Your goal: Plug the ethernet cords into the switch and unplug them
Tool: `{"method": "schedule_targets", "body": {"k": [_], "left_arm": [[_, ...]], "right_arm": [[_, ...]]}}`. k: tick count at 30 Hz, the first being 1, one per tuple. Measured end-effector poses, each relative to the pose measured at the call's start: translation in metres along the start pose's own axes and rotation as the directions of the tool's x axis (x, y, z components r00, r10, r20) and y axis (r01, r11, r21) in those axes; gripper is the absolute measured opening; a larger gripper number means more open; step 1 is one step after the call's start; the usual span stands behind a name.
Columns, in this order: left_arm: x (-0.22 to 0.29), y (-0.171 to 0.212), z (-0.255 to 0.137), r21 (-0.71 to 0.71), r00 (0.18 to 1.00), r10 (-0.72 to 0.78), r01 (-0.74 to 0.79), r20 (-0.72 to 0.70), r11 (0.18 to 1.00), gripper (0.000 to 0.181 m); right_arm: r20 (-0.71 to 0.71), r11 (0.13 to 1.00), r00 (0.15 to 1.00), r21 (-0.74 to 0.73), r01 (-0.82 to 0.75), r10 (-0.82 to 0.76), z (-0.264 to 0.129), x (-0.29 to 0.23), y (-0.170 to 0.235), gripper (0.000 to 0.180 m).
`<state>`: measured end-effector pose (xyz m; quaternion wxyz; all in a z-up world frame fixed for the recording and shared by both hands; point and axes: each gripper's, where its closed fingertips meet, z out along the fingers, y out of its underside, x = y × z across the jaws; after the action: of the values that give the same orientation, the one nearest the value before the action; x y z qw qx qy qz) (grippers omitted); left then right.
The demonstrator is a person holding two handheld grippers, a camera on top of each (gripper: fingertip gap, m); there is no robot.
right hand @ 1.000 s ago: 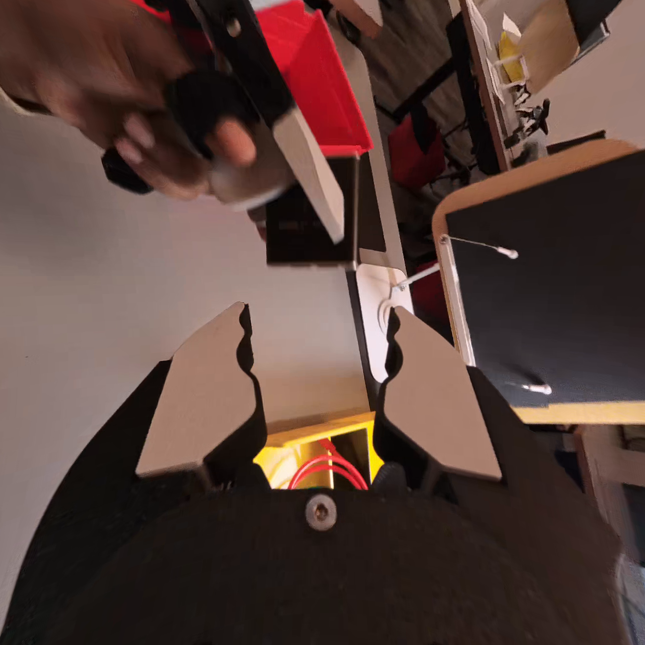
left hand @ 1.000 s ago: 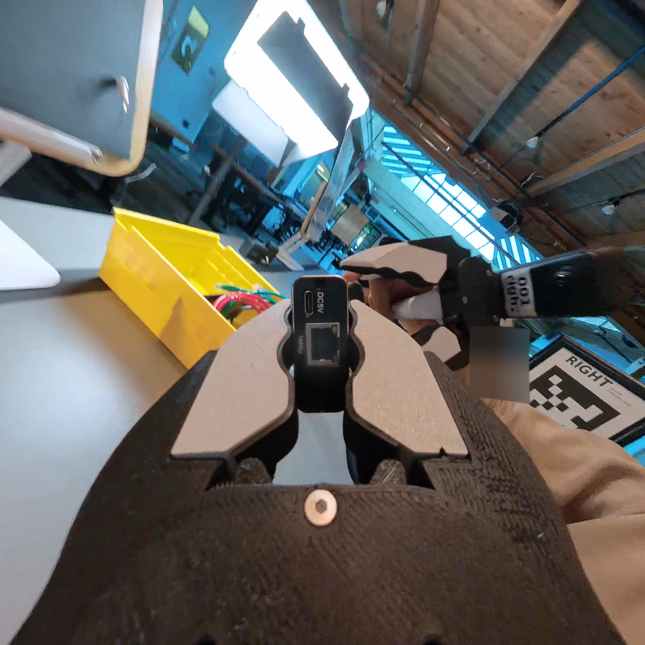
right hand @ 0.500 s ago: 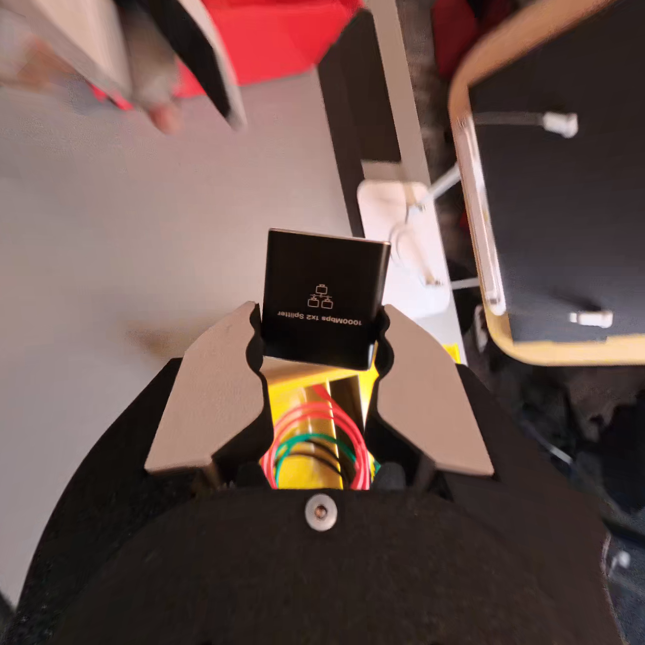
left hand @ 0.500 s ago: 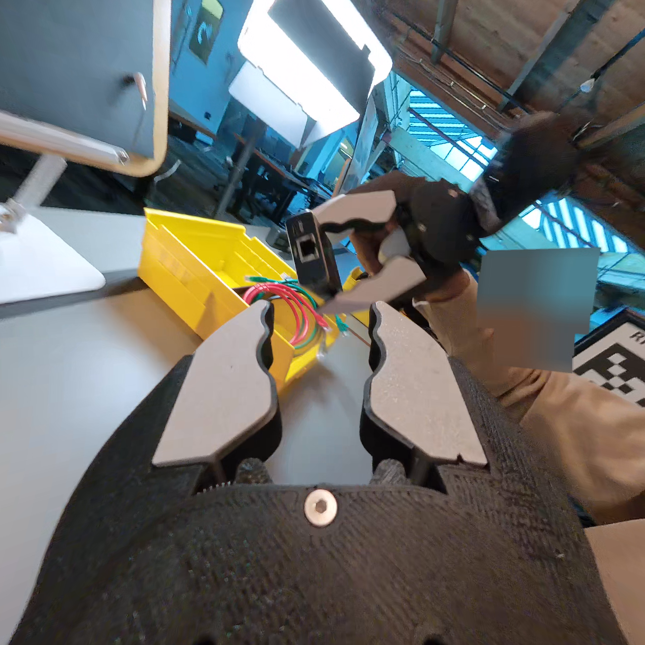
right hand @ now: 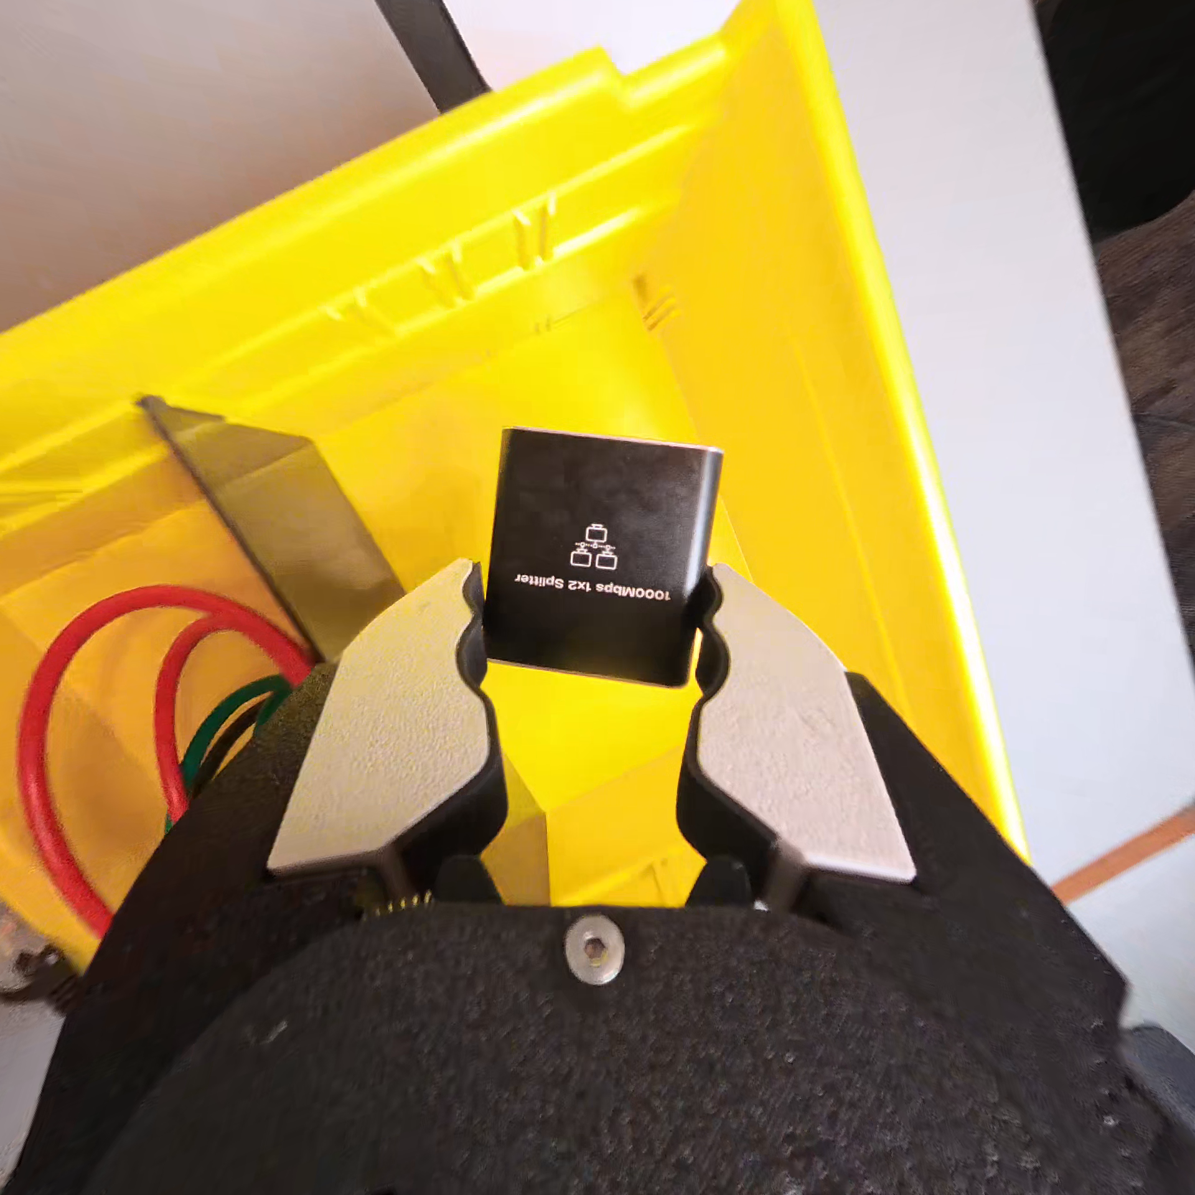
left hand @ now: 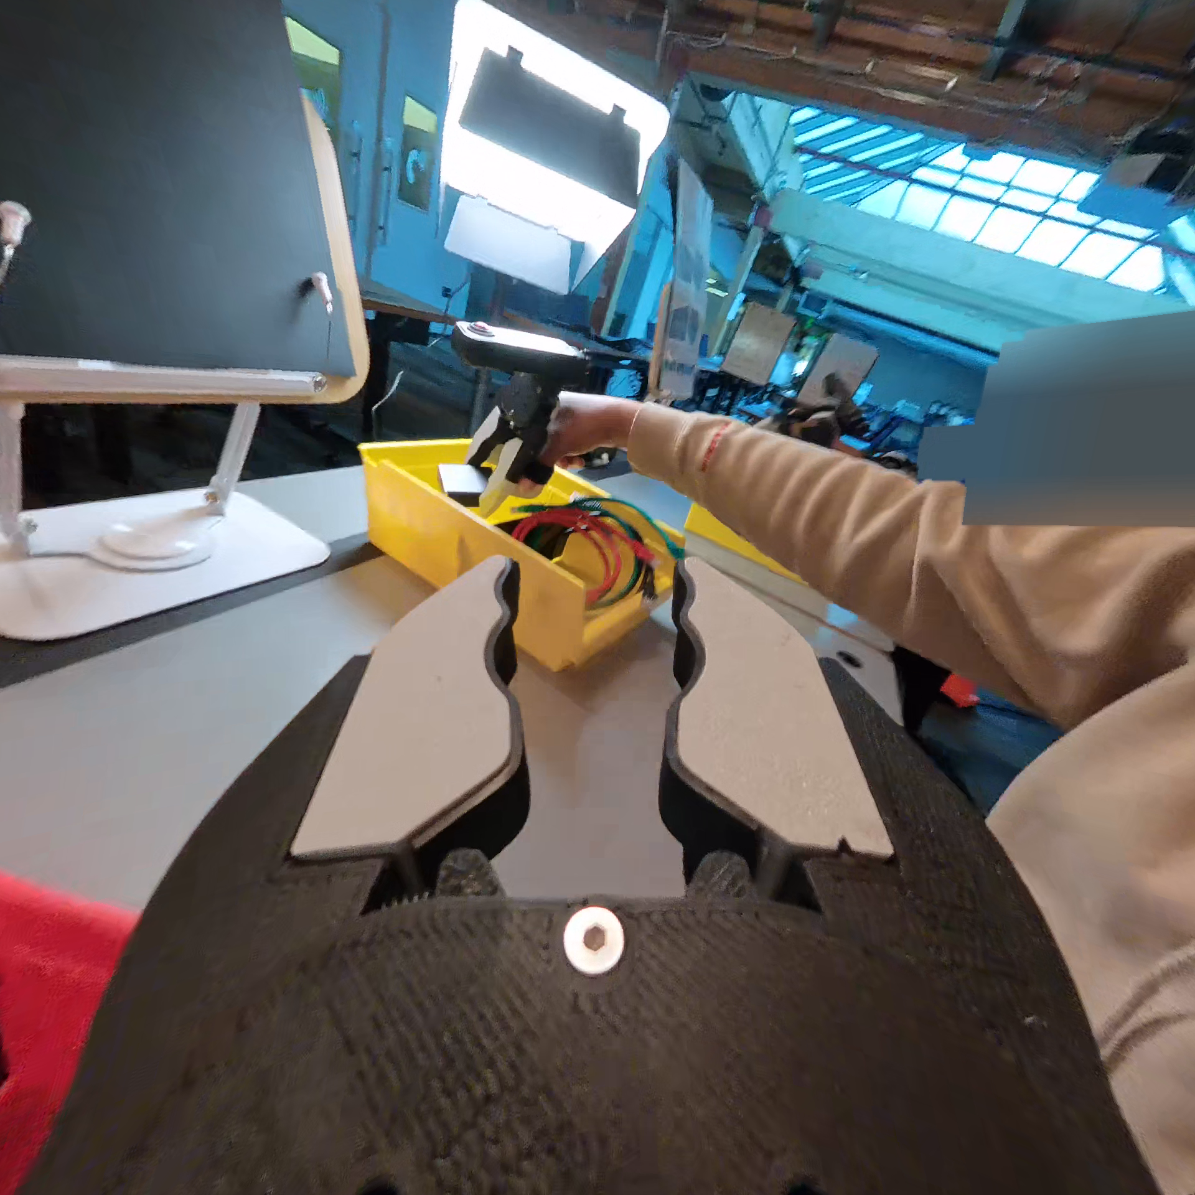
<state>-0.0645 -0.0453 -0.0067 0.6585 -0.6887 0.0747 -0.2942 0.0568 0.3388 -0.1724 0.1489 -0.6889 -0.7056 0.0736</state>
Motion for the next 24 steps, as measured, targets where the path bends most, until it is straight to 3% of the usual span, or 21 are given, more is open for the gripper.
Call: {"method": "schedule_targets", "body": {"k": [4,8,11,17,21,24], "left_arm": [[-0.013,0.033,-0.017,-0.036,0.993,0.063,-0.06,0.101,0.998,0.045],[-0.034,0.045,-0.026,-0.047,0.974,0.113,-0.106,0.197,0.993,0.046],[-0.045,0.046,-0.031,-0.056,0.959,0.144,-0.134,0.245,0.989,0.046],[-0.054,0.043,-0.044,-0.062,0.945,0.161,-0.15,0.284,0.987,0.048],[-0.061,0.029,-0.064,-0.076,0.921,0.2,-0.185,0.333,0.98,0.053],[-0.067,0.015,-0.087,-0.104,0.899,0.231,-0.207,0.371,0.973,0.055]], "right_arm": [[0.043,0.999,0.998,-0.022,-0.039,0.04,0.023,0.005,0.001,0.063],[0.004,0.998,0.999,-0.054,-0.038,0.039,0.033,0.013,0.007,0.062],[-0.056,0.998,0.997,0.015,-0.055,0.056,0.026,0.022,0.001,0.064],[-0.207,0.955,0.975,0.298,-0.012,0.077,-0.05,0.02,-0.036,0.065],[-0.231,0.885,0.972,0.458,0.08,0.031,-0.114,-0.038,-0.049,0.06],[-0.263,0.877,0.963,0.446,0.177,-0.061,-0.136,-0.096,-0.03,0.055]]}}
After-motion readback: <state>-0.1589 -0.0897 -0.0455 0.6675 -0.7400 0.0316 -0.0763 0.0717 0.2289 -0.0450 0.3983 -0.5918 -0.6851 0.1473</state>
